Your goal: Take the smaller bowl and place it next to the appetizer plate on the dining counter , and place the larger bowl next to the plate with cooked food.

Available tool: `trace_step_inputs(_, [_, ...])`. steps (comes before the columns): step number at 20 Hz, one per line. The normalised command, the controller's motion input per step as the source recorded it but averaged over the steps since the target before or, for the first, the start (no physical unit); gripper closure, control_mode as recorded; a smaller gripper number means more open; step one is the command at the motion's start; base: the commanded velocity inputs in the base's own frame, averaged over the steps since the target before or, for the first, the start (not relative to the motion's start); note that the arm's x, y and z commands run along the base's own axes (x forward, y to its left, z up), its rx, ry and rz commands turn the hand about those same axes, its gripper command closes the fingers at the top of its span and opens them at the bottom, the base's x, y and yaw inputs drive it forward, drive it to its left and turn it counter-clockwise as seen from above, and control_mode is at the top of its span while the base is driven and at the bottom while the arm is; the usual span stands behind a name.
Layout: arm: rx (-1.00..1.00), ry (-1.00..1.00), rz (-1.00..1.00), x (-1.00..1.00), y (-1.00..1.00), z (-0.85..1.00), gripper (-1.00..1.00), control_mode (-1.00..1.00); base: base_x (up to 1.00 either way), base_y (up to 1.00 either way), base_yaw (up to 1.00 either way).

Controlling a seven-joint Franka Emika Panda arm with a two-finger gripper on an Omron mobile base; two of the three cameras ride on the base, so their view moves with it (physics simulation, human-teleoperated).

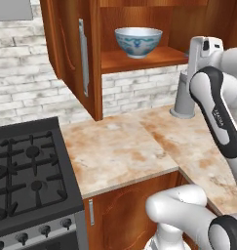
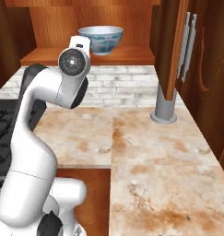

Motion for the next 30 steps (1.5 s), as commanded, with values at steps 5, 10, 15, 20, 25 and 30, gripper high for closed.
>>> trace_step_inputs(5, [-0.01,-0.04,0.15,0.18,0.00,0.01,-1.00,-1.00,0.00,0.00,0.00])
trace_step_inputs(10, [0.00,-0.19,0.00,0.23,0.00,0.08,-1.00,-1.00,0.00,0.00,0.00])
trace_step_inputs(15, [-0.04,-0.04,0.00,0.33,0.00,0.17,-1.00,-1.00,0.00,0.00,0.00])
trace_step_inputs(20, [-0.04,0.00,0.00,0.37,0.00,0.38,-1.00,-1.00,0.00,0.00,0.00])
trace_step_inputs(25, [0.06,-0.06,0.00,0.35,-0.01,0.01,-1.00,-1.00,0.00,0.00,0.00])
trace_step_inputs(30, [0.00,0.00,0.00,0.64,0.00,0.00,-1.00,-1.00,0.00,0.00,0.00])
